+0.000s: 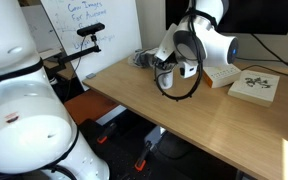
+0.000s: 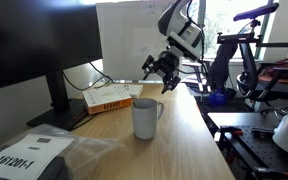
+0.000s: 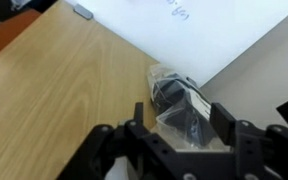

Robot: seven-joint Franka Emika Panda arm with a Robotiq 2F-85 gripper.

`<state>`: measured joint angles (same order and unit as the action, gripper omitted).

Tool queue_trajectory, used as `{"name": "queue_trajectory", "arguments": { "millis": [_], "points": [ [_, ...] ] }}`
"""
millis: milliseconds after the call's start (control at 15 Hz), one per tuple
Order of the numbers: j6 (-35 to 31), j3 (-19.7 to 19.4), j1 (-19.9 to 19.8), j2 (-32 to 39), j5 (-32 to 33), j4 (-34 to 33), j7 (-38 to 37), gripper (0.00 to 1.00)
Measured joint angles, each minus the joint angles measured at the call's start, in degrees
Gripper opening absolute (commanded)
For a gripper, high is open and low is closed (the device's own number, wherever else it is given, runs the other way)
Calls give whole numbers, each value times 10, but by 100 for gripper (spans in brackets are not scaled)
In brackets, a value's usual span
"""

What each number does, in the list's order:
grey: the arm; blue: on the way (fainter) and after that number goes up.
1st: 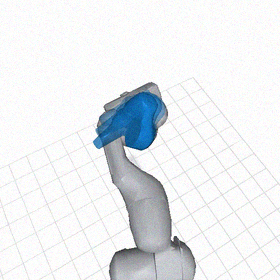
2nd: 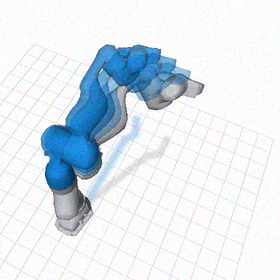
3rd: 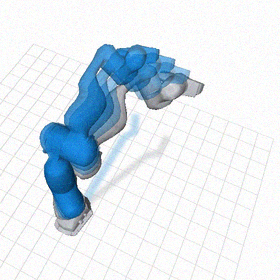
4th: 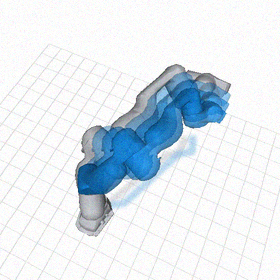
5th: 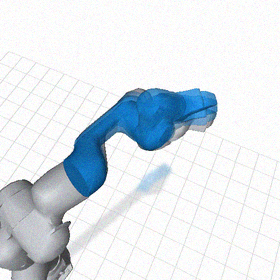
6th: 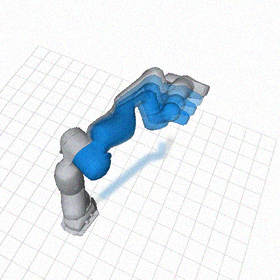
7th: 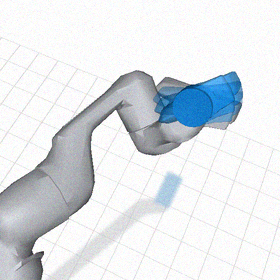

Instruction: Put the marker inside the bowl

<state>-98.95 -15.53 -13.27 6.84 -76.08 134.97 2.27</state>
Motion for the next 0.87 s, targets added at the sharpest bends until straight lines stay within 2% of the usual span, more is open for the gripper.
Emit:
{"name": "queue_trajectory", "arguments": {
  "millis": [200,533,867],
  "points": [
    [-55,14,19,-54,54,10,-11,100],
    [-198,64,41,-137,146,39,-97,100],
    [-259,98,44,-185,203,67,-148,100]
  ]
}}
